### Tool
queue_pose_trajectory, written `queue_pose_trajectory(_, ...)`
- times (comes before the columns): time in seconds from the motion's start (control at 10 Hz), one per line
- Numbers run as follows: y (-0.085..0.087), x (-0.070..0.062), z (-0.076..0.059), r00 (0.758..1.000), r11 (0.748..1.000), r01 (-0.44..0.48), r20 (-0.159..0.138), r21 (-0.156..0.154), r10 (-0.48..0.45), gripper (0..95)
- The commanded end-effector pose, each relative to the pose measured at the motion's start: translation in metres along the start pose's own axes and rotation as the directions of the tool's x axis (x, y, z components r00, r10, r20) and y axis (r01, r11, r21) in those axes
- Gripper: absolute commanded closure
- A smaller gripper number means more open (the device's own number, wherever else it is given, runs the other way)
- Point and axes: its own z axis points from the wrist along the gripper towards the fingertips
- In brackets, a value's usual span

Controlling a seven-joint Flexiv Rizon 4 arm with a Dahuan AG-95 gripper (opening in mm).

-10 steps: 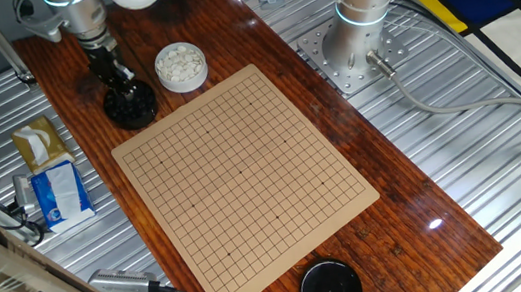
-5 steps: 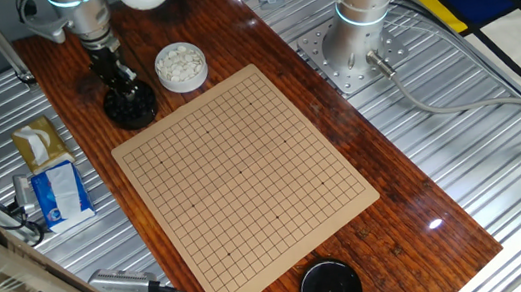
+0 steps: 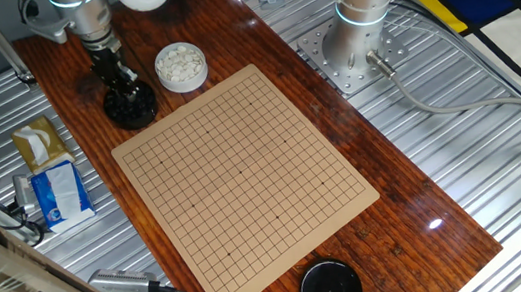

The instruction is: Play the first move as black on the 3-4 point in the upper right corner of the Go board

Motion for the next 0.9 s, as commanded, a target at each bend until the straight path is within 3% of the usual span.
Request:
queue_pose_trajectory(0.1,0.003,0.004,0.004,1.000,1.000,-0.002,0.005,-0.003,0.002,57.0)
queue_pose_trajectory(0.5,0.005,0.005,0.007,1.000,1.000,-0.014,-0.005,-0.008,0.014,57.0)
queue_pose_trajectory(0.6,0.005,0.005,0.009,1.000,1.000,-0.024,-0.013,-0.002,0.024,76.0)
queue_pose_trajectory(0.9,0.006,0.006,0.015,1.000,1.000,-0.020,-0.008,0.003,0.020,76.0)
